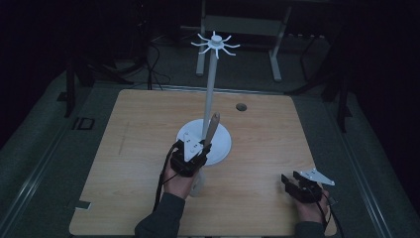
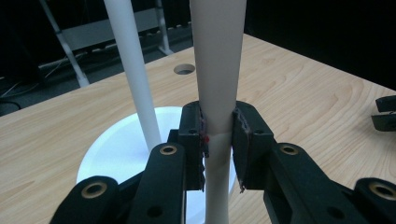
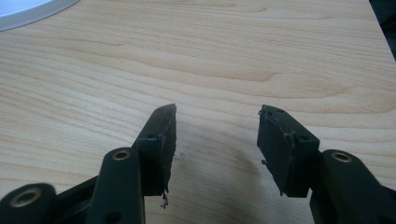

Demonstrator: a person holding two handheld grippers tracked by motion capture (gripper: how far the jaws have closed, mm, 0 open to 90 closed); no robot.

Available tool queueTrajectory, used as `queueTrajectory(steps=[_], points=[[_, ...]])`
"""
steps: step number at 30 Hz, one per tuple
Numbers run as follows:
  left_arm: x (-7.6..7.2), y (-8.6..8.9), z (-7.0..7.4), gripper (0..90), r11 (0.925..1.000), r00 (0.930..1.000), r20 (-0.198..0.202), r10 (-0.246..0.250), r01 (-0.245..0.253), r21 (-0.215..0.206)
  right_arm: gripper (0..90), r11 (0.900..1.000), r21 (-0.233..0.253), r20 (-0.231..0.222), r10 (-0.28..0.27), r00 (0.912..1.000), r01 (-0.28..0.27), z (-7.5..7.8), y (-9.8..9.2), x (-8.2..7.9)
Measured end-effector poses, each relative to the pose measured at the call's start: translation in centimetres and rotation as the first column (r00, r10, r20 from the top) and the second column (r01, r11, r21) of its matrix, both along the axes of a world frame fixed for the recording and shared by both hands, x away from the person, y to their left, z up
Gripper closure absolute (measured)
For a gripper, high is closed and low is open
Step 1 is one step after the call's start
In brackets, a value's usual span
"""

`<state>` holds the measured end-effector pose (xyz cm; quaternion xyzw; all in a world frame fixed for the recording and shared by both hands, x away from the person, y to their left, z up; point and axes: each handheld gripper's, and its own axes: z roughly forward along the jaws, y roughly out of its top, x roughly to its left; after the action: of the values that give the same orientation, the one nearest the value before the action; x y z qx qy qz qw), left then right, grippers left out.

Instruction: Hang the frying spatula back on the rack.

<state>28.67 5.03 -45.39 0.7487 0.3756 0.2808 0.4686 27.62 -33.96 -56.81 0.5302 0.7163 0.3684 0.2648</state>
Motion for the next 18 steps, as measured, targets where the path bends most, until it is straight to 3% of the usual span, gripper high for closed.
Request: queueTrajectory(steps=[18], points=[[0.45,-0.45,0.94,75.4,0.9986,0.9982,0.037,0.047,-0.046,-0.025,46.7,1.000,-0.006,-0.002,0.003,1.0000,-0.003,0.02,0.01,0.01]])
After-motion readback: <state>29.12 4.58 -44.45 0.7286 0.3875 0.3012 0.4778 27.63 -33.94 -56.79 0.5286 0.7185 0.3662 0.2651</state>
